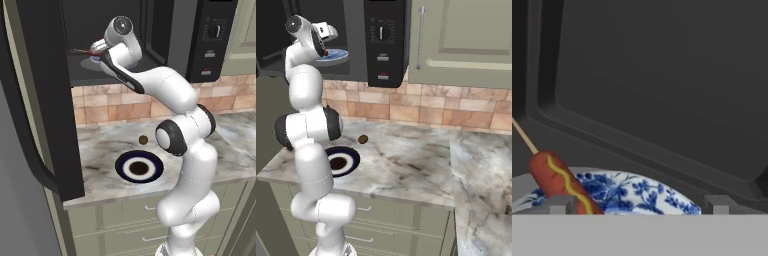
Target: Pick the hot dog from the counter and place it in the microwave.
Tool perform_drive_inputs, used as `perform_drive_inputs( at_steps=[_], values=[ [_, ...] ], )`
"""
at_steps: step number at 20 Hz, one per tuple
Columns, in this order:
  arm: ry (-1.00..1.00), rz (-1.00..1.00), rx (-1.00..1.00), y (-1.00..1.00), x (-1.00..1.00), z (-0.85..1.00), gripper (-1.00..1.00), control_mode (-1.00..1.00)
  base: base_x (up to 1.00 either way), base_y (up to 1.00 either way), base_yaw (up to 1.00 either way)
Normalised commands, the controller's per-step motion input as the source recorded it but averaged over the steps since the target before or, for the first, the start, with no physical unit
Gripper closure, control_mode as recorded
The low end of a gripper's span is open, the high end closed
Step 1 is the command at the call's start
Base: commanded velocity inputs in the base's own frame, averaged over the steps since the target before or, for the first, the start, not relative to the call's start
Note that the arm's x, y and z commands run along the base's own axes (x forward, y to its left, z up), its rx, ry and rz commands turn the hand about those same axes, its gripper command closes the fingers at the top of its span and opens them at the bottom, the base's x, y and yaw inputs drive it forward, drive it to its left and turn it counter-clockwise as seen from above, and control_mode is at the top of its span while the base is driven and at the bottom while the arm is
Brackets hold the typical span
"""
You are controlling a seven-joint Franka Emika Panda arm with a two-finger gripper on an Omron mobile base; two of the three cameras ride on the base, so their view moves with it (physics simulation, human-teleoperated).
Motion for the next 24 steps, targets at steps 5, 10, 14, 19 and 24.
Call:
perform_drive_inputs(
  at_steps=[5, 10, 14, 19, 24],
  values=[
    [0.00, -0.05, 0.00, -0.09, -0.29, 0.16, -1.00, -1.00, 0.00, 0.00, 0.00],
    [0.00, -0.12, 0.00, -0.01, -0.91, 0.03, -1.00, -1.00, 0.00, 0.00, 0.00],
    [0.00, -0.15, 0.02, 0.00, -1.00, 0.00, -1.00, -1.00, 0.00, 0.00, 0.00],
    [-0.01, -0.14, 0.03, -0.07, -1.00, 0.00, -1.00, -1.00, 0.00, 0.00, 0.00],
    [0.00, -0.08, 0.10, -0.24, -1.00, 0.01, -1.00, -1.00, 0.00, 0.00, 0.00]
  ],
)
